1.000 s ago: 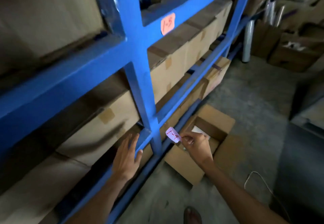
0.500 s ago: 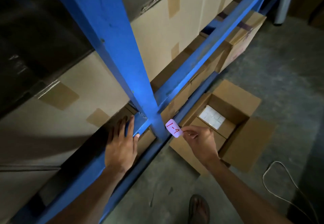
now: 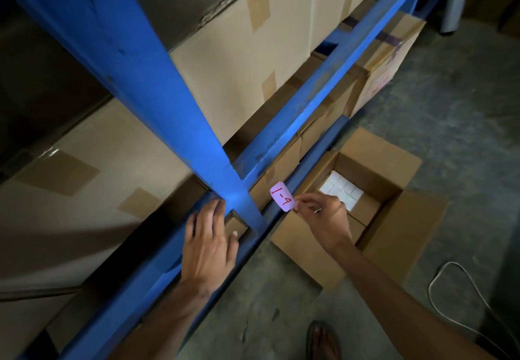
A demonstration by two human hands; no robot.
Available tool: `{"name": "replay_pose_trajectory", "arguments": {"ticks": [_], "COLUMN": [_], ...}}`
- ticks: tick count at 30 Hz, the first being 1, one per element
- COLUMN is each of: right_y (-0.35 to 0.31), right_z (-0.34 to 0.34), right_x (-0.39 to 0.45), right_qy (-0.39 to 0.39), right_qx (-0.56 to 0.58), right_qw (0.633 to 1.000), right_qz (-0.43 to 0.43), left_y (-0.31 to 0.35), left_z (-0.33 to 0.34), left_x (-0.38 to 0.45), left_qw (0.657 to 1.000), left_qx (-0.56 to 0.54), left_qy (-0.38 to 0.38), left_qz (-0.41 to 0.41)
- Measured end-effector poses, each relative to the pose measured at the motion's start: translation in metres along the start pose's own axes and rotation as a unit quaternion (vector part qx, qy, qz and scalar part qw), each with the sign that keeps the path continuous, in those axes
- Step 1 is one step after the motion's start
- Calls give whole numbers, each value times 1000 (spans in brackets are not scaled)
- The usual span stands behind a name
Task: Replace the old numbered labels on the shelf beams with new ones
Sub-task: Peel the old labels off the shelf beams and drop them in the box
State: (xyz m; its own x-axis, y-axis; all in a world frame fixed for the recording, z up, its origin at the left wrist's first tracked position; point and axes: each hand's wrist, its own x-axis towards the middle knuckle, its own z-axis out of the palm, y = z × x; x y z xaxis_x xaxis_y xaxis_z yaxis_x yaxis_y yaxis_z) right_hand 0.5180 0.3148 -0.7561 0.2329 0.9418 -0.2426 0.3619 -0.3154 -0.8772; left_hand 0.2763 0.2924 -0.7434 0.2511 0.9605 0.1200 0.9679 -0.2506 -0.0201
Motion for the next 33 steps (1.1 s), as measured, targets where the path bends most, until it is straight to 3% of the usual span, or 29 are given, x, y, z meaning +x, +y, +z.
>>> {"name": "replay_pose_trajectory", "arguments": {"ticks": [5, 10, 16, 20, 28, 33], "right_y": [14, 34, 58, 72, 82, 90], "right_z": [-27, -57, -85, -96, -92, -78], "right_x": [20, 45, 73, 93, 132, 147], "right_qy": [32, 58, 68, 68, 8, 36], "right_qx": [21, 19, -11, -45, -211, -297], "right_qw": [999, 998, 998, 996, 970, 943], "right_qz": [-10, -10, 8, 21, 121, 148], "left_y": [55, 92, 94, 81, 83, 85], "left_z": [6, -1, 10, 29, 30, 29], "left_x": [23, 96, 186, 218, 221, 222], "left_qw": [994, 988, 994, 989, 991, 990], "left_qx": [-67, -109, -43, 10, 4, 25], "left_qy": [20, 21, -56, -77, -70, -83], "left_qz": [85, 111, 83, 124, 115, 114]}}
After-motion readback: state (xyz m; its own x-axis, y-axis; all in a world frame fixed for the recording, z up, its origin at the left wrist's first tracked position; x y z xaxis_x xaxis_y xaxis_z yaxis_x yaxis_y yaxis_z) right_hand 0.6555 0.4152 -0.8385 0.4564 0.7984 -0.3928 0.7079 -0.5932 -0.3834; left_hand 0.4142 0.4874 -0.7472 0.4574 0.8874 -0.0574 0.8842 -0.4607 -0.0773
